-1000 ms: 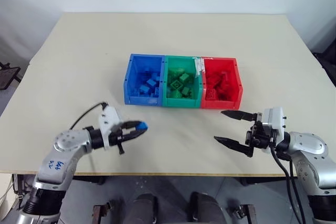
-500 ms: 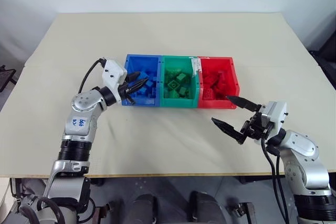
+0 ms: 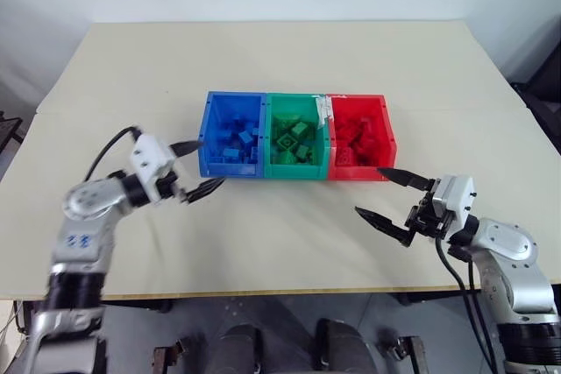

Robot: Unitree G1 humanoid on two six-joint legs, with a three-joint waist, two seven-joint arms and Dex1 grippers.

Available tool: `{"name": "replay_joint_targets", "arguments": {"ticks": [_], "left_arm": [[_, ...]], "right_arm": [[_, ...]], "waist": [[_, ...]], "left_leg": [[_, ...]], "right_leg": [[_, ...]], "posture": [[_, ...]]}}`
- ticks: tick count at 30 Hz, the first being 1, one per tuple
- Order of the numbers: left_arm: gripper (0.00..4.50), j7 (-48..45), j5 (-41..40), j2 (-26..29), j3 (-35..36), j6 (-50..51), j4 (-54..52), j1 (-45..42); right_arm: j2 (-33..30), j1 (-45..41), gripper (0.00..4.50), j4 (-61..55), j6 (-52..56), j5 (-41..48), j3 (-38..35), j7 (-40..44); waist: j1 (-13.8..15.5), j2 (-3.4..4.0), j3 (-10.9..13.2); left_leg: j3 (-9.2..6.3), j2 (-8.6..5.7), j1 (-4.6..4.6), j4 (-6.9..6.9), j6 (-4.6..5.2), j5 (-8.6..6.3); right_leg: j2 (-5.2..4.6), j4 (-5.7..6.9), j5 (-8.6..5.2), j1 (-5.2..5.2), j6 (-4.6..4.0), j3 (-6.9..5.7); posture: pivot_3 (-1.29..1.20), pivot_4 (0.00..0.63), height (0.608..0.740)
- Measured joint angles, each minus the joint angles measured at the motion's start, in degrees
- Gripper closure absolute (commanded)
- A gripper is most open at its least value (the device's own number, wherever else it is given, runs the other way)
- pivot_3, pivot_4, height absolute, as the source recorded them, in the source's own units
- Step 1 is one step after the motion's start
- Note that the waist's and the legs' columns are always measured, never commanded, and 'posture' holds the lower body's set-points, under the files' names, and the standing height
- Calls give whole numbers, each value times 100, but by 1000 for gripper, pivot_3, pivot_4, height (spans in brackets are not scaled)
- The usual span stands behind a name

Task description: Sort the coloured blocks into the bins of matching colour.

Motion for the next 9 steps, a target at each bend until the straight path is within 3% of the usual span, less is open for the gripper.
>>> {"name": "replay_joint_targets", "arguments": {"ticks": [4, 9], "left_arm": [[29, -27, -135, 153, 515, -30, -435, 921], [29, 383, -145, 66, 762, -49, -639, 979]], "right_arm": [[-308, -104, 0, 400, -253, -73, 36, 562], [-316, -471, 0, 773, -347, -76, 43, 735]], "waist": [[50, -2, 1], [114, -2, 1]], "left_leg": [[-5, -2, 0, 1, 1, -1], [-5, -3, 2, 2, 1, 0]], "right_leg": [[-6, -2, 0, 3, 0, -1], [-8, 3, 0, 4, 0, 0]], "posture": [[0, 150, 740], [0, 150, 740]]}}
